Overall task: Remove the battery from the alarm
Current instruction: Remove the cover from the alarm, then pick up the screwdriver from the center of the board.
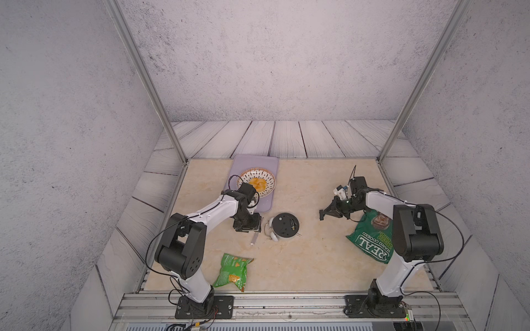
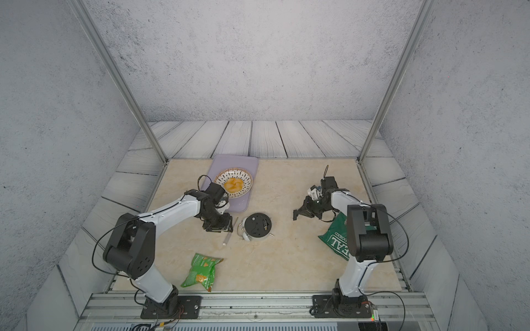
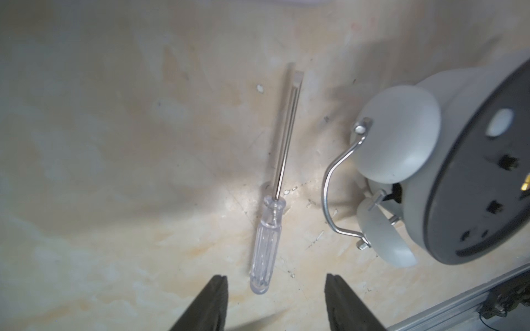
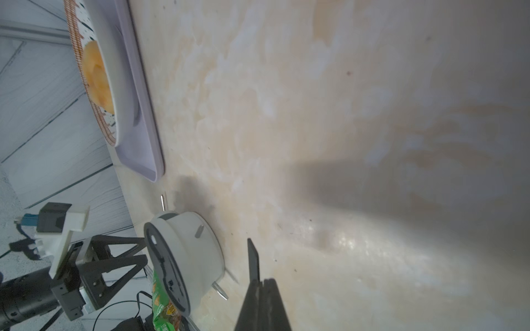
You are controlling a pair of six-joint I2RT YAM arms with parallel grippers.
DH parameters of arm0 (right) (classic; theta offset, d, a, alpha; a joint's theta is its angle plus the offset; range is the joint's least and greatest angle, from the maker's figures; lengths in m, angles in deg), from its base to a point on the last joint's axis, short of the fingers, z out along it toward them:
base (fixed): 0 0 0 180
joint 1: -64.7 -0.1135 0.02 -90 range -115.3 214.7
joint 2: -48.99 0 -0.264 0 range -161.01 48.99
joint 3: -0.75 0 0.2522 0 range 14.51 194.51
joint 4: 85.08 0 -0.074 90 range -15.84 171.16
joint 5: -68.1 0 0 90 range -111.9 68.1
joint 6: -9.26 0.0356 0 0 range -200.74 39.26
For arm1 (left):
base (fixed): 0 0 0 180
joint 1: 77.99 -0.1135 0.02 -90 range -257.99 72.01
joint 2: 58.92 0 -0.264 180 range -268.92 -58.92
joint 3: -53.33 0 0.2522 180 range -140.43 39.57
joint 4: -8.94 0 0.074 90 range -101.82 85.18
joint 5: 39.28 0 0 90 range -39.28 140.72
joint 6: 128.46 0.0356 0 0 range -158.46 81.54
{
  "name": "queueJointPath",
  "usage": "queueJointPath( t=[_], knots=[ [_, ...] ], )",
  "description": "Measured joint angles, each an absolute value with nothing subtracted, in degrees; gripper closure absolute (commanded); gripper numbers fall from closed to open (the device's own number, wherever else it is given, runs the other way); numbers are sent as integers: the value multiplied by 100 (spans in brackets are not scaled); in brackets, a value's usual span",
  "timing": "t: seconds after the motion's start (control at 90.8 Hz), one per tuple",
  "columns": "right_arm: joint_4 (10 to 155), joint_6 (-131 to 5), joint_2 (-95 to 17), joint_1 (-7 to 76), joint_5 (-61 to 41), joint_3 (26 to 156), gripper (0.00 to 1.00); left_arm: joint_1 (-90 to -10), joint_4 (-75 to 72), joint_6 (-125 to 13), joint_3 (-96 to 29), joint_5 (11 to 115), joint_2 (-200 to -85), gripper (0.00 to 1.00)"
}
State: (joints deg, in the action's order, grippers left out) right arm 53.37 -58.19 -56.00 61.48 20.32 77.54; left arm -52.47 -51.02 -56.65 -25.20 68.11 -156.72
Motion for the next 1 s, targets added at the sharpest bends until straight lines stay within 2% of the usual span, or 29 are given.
queueJointPath(
  t=[0.121, 0.231, 0.429, 0.561, 0.672, 0.815, 1.002],
  knots=[
    [5260, -6117, -6133, 6268, 2183, 7951, 95, -5197, -5215, -5543, -2632, 6848, -16000, 44],
    [5131, -6311, -6382, 6399, 2198, 8160, 78, -5149, -5285, -5502, -2704, 6826, -16232, 49],
    [4906, -6490, -6312, 6471, 1929, 8270, 60, -5123, -5414, -5408, -3189, 6647, -16874, 69],
    [4707, -6517, -5838, 6464, 1616, 8224, 53, -5125, -5491, -5359, -3362, 6575, -16997, 87],
    [4611, -6521, -5187, 6421, 1437, 8134, 52, -5125, -5523, -5281, -3357, 6546, -16942, 100],
    [4607, -6438, -4339, 6191, 1282, 7985, 49, -5164, -5473, -5325, -3182, 6712, -16488, 100],
    [4996, -6169, -3331, 5035, 1074, 7599, 39, -5553, -4525, -6050, -2472, 7705, -14883, 100]
  ],
)
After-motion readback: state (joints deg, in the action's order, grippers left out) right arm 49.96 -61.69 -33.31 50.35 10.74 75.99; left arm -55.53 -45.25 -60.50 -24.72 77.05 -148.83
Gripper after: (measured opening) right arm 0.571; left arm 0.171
